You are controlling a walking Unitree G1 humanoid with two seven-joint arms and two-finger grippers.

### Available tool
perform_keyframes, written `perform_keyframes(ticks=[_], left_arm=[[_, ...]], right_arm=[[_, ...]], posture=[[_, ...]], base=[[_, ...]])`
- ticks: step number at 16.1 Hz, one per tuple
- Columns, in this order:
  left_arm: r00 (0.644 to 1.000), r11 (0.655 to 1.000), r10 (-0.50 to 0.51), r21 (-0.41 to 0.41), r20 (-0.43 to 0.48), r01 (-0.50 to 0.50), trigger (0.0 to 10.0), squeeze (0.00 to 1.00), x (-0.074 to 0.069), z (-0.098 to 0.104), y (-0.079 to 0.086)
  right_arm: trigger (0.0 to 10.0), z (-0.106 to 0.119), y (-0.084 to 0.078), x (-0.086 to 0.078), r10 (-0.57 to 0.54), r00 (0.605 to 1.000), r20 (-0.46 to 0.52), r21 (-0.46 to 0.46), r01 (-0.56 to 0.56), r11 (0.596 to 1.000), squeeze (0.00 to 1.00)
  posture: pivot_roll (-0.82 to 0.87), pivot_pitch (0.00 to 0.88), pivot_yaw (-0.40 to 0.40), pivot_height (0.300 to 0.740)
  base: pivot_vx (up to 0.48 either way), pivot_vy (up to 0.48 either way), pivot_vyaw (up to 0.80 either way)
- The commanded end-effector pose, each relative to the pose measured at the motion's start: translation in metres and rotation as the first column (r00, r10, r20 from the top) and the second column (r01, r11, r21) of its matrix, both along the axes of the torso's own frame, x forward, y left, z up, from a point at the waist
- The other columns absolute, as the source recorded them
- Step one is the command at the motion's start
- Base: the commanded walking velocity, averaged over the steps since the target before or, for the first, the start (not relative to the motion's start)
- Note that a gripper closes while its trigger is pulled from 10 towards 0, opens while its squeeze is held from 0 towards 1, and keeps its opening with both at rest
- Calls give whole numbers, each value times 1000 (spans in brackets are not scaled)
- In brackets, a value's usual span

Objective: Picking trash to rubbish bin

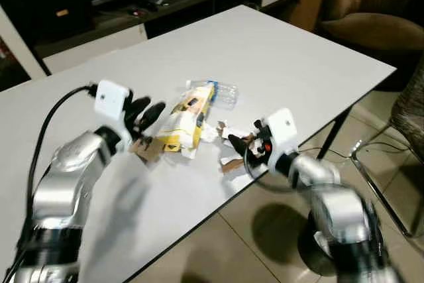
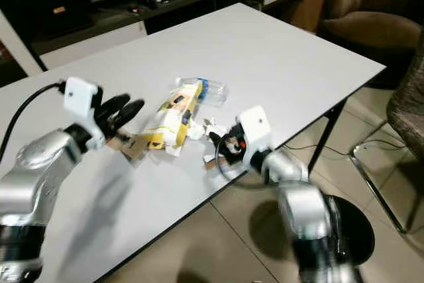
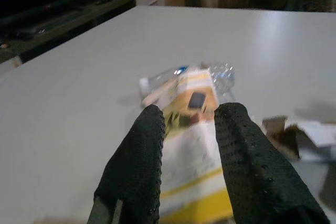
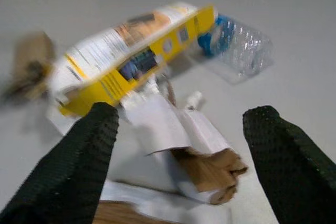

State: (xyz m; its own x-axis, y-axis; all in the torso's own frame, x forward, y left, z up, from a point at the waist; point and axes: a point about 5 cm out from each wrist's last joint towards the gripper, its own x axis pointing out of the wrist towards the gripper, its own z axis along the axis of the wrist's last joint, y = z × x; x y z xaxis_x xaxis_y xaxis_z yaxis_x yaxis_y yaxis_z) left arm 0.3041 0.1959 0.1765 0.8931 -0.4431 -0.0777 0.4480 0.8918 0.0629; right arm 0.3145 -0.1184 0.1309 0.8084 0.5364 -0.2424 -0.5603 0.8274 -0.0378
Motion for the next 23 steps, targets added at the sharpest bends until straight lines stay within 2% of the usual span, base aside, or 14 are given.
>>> perform_keyframes(ticks=[1,4,7,8,9,10,11,12,14,16,17,23], left_arm=[[1000,1000,5,9,12,-5,10000,1000,-5,8,5],[1000,1000,-14,18,3,14,10000,1000,-17,13,6],[995,995,-96,28,-28,97,10000,1000,-28,15,0],[990,991,-133,28,-47,134,10000,1000,-32,14,-3],[986,987,-159,31,-51,160,10000,1000,-36,13,-7],[987,988,-153,31,-54,155,10000,612,-36,11,-8],[987,988,-148,34,-59,151,10000,169,-36,11,-9],[987,988,-148,42,-59,151,10000,0,-36,10,-10],[985,986,-159,47,-64,162,10000,0,-36,11,-13],[976,977,-204,51,-78,209,10000,0,-40,11,-15],[968,969,-233,59,-97,240,10000,0,-43,10,-15],[961,964,-246,68,-128,256,10000,0,-49,3,-17]], right_arm=[[10000,1,-3,10,34,999,-41,-21,-35,999,1000],[10000,4,-15,36,62,992,-113,-109,-74,991,1000],[10000,4,-17,44,118,968,-220,-113,-145,983,1000],[10000,3,-15,44,162,954,-251,-86,-189,978,1000],[10000,2,-15,45,169,951,-257,-99,-200,975,0],[10000,-3,-14,46,167,954,-249,-153,-209,966,0],[10000,-7,-14,47,154,959,-238,-198,-203,959,0],[10000,-11,-12,48,149,964,-221,-240,-202,950,0],[10000,-21,-12,50,91,982,-166,-321,-141,936,0],[10000,-25,-12,50,83,980,-179,-285,-133,949,0],[0,-28,-10,50,82,978,-189,-251,-129,959,0],[0,-36,-4,45,158,957,-243,-193,-207,959,0]], posture=[[-14,0,47,740],[2,0,35,740],[11,0,26,740],[11,0,26,740],[12,0,21,740],[11,0,21,740],[11,0,21,740],[11,0,21,740],[12,0,25,740],[12,0,28,740],[14,0,38,740],[3,0,14,740]], base=[[0,0,0],[0,0,0],[0,0,0],[0,0,0],[0,0,0],[0,0,0],[0,0,0],[0,0,0],[0,0,0],[0,0,0],[0,0,0],[0,0,0]])
